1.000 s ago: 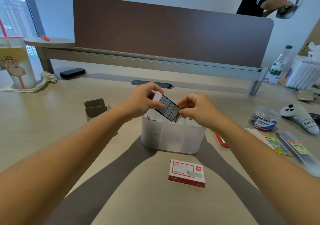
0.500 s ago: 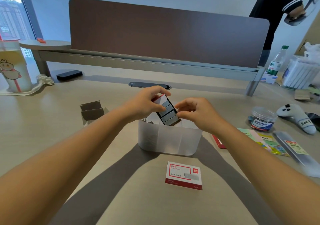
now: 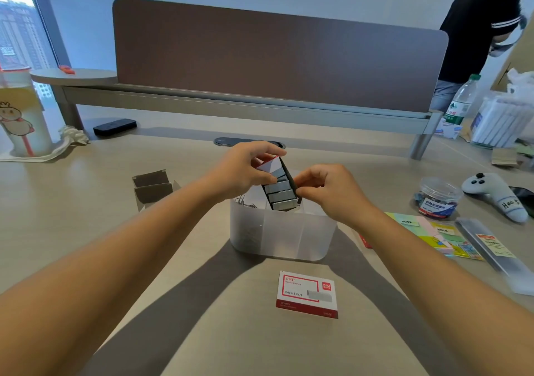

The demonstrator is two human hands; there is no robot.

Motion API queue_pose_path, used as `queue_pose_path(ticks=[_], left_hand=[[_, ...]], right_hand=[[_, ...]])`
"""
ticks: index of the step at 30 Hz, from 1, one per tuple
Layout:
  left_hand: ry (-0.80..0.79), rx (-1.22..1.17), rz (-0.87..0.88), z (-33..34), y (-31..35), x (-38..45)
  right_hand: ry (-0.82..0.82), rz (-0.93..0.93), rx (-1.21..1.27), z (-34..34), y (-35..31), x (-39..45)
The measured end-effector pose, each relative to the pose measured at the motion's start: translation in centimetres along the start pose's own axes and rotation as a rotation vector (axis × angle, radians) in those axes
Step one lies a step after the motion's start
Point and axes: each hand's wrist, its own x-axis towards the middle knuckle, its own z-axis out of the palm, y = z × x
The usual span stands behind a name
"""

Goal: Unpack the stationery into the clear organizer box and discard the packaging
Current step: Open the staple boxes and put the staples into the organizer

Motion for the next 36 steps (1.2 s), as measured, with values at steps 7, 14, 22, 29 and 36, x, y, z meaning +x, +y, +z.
queue_pose_path(ticks=[7,14,22,29,36], left_hand=[[0.009,0.008,0.026,-0.1,0.2,0.3],[-0.002,0.009,0.017,-0.3,0.3,0.5],[-0.004,0.001,0.027,-0.2,0.2,0.4],[0.024,-0.033,0.062,-0.5,0.8,0.2],[0.023,-0.071,0.082,-0.9,1.2,-0.1]], right_hand=[[0.022,0.01,0.032,0.0,-0.1,0.1],[0.06,-0.015,0.032,0.0,0.0,0.2],[0.051,-0.019,0.04,0.0,0.0,0.2],[0.104,-0.047,0.043,0.1,0.1,0.1],[0.156,-0.093,0.067,0.2,0.2,-0.2]])
